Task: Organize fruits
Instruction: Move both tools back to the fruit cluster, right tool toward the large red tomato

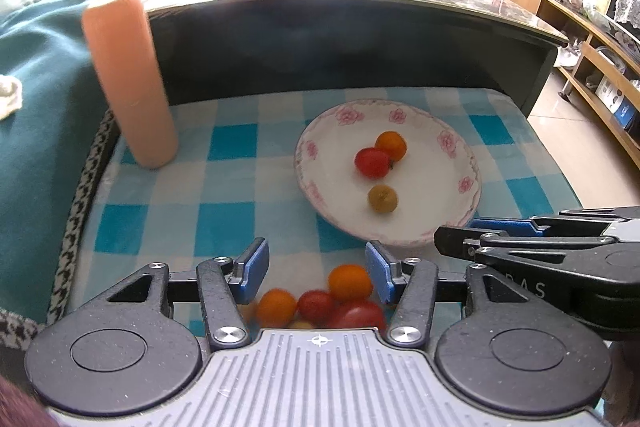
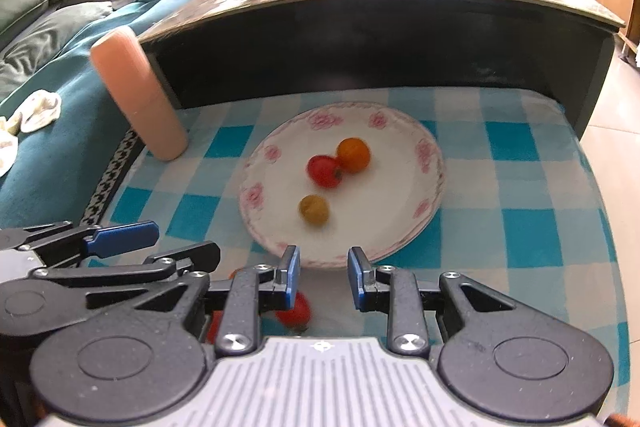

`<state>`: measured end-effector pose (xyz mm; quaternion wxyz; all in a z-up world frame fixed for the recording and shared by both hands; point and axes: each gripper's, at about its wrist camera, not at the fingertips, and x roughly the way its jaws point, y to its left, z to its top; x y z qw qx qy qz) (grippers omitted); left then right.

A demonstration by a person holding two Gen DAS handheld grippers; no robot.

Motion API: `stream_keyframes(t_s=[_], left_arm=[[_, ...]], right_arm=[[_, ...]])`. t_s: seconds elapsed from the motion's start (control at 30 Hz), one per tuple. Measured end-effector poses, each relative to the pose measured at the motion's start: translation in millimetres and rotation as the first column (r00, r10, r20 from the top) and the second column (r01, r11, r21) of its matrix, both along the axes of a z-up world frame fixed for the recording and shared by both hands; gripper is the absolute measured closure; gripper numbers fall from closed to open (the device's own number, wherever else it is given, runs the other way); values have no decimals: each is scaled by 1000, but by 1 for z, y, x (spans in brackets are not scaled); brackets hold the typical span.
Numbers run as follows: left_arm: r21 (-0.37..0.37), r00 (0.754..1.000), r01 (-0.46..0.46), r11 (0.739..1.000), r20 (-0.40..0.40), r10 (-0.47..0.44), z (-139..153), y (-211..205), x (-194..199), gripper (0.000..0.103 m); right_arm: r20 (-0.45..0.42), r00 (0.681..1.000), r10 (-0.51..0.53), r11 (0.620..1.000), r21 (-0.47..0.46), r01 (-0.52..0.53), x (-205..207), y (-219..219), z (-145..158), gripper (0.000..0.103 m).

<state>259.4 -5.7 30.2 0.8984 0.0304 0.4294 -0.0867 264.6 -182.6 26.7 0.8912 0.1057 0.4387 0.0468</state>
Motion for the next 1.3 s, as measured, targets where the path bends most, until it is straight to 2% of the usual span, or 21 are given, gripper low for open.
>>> stream_keyframes(t_s=[0.17, 0.53, 0.6, 0.77, 0.87, 1.07, 1.3], left_arm=[[-13, 1000, -12, 1000, -27, 11, -3, 15, -9, 41], [19, 998, 19, 1000, -59, -18, -10, 37, -27, 36], [22, 998, 27, 999, -61, -25, -11, 41, -30, 33], [13, 997, 21, 1000, -79, -20, -14, 54, -30, 29], [9, 996, 15, 1000, -83, -14, -14, 60, -29, 29], [30, 996, 23, 999, -90, -20, -18, 64, -29, 29], [39, 993, 48, 998, -107, -44, -25, 65, -27, 28]], right_arm=[[-16, 1000, 27, 1000, 7, -27, -6, 14, -2, 62], [-84, 989, 122, 992, 36, -119, -14, 39, -14, 62], [-91, 986, 139, 990, 37, -136, -15, 41, -16, 58], [-110, 982, 155, 987, 49, -150, -14, 42, -24, 39], [-121, 979, 163, 985, 78, -154, -10, 43, -27, 39], [-125, 973, 194, 980, 75, -186, -4, 52, -32, 39], [-170, 958, 230, 972, 5, -233, 2, 64, -50, 40]])
